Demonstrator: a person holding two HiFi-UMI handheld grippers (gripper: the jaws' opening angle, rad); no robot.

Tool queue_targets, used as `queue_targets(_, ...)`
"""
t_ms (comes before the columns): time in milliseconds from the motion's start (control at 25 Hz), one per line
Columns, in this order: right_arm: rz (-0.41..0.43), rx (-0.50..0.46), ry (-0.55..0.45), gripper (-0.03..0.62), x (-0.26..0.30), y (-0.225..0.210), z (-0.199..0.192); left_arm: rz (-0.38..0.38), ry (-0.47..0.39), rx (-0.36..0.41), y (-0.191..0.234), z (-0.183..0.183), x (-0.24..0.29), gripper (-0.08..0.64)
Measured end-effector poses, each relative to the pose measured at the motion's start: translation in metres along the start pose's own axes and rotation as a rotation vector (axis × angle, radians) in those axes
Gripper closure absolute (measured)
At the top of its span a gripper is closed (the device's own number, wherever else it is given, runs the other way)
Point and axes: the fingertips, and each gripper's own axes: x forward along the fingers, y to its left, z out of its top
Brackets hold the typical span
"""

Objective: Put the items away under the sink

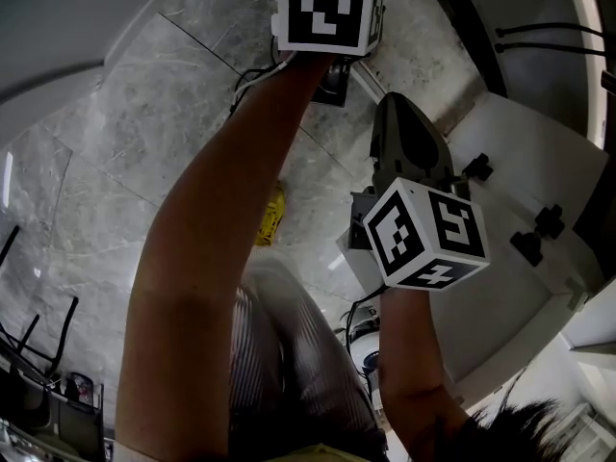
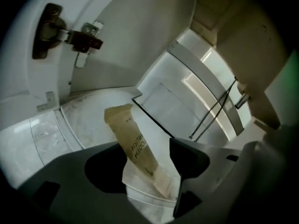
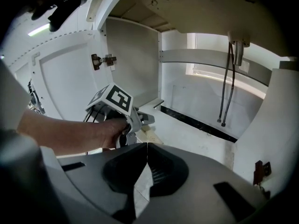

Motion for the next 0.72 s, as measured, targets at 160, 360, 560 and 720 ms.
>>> queue_targets(160, -0.006, 0.002, 0.001, 0.566, -0.001, -0.002, 0.000, 0.004, 0.064, 0.156, -0.007, -0.004, 0.003, 0.250)
queue_targets(360, -0.011, 0.000, -0.007, 0.566, -0.002, -0.004, 0.004, -0.024, 0.144, 0.355, -0.011, -0.018, 0.004, 0.238)
queue_targets(560, -0.017, -0.009, -0.003, 0.566, 0.000, -0.006, 0.004, -0.076, 0.227, 0.458, -0.011, -0.028, 0.004, 0.225)
queue_targets(720, -0.019, -0.010, 0.003, 0.566, 0.000, -0.008, 0.002, -0.137, 0.286, 0.539, -0.014, -0.033, 0.003, 0.216)
